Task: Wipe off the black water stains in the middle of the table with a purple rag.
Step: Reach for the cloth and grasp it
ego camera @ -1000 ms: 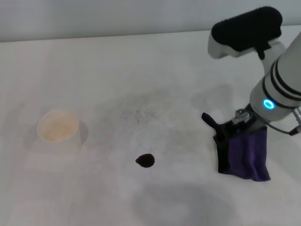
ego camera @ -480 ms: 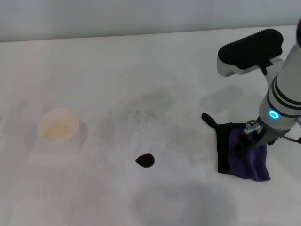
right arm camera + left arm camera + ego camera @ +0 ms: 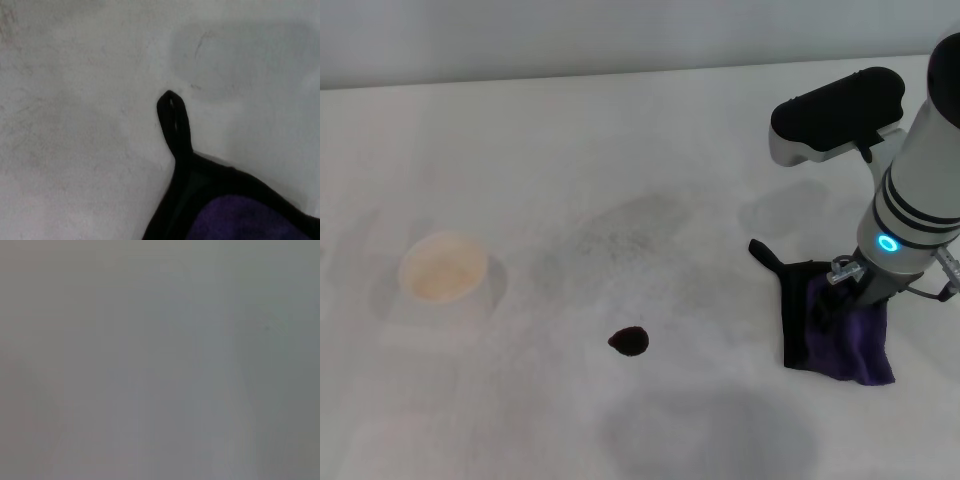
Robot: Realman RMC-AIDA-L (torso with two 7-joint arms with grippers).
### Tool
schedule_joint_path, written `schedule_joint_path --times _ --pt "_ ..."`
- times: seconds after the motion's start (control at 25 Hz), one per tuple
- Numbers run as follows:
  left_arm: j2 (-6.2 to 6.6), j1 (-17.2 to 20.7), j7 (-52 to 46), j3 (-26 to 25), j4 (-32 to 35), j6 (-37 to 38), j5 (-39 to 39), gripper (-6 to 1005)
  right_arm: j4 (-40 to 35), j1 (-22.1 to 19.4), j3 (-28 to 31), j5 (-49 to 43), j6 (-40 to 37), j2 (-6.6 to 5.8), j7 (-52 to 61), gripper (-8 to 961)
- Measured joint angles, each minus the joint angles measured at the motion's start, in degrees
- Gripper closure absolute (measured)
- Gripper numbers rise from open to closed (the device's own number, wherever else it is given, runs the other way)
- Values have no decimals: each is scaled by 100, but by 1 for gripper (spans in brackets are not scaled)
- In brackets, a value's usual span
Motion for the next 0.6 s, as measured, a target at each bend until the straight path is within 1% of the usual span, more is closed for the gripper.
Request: schedule_joint_path --times 0.36,0.6 --pt "8 -35 0 1 5 7 -20 152 -551 266 -146 31 -136 14 10 228" --pt "2 -70 0 0 5 94 -26 153 -679 327 -159 34 -175 18 -3 228"
